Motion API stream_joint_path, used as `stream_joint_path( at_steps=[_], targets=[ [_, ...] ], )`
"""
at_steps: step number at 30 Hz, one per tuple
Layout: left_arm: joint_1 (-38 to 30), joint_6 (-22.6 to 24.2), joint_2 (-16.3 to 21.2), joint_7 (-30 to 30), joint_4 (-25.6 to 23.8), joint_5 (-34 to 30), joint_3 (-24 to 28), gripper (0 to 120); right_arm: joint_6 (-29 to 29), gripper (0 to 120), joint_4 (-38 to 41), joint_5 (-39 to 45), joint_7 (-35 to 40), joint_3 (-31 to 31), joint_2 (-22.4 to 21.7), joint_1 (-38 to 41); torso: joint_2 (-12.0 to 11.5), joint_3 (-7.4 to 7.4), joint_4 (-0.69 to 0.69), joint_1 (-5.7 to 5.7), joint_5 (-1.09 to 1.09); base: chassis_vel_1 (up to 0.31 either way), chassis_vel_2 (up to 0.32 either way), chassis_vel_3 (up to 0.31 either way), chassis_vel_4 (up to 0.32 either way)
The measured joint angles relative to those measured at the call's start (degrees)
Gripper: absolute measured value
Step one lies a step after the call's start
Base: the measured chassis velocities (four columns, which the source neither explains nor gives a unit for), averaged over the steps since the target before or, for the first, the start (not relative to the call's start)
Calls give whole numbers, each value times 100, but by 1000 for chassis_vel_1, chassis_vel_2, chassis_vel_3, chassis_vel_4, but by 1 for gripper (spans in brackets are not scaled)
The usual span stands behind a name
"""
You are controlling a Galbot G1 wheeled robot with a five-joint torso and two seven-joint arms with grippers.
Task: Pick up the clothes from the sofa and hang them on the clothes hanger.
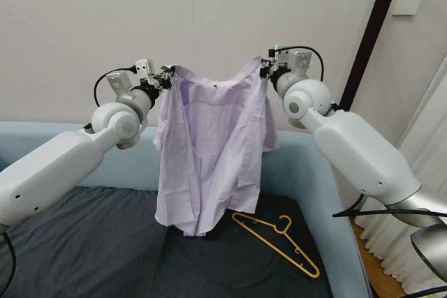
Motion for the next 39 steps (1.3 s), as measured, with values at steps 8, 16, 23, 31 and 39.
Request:
stream_joint_path(
  at_steps=[8, 16, 23, 31, 39],
  targets=[
    [1677, -10, 1052, -105, -1475, 29, -1687, 0, -264, 0, 1822, 451, 476, -67, -851, -691, 2, -3, 3, -3, 6, 0, 0, 0, 0],
    [3396, -168, 2341, -176, -3058, -297, -3127, 0, -374, 0, 3382, 1433, 893, 241, -1825, -821, 3, -2, -1, -4, 3, 0, 0, 0, 0],
    [3037, -145, 2473, -225, -3182, -601, -3014, 0, -427, 0, 3744, 1690, 995, 445, -1981, -973, 3, -2, 1, -3, 3, 0, 0, 0, 0],
    [3614, -141, 1742, -137, -2652, -302, -2783, 0, -408, 0, 3798, 1245, 867, 1094, -1962, -2213, 2, -1, 0, -2, -1, 0, 0, 0, 0],
    [3854, -290, 701, 117, -1760, 409, -2395, 0, -312, 0, 3686, 273, 701, 1760, -1519, -4180, 1, 0, -3, -1, 3, 0, 0, 0, 0]
  ],
)
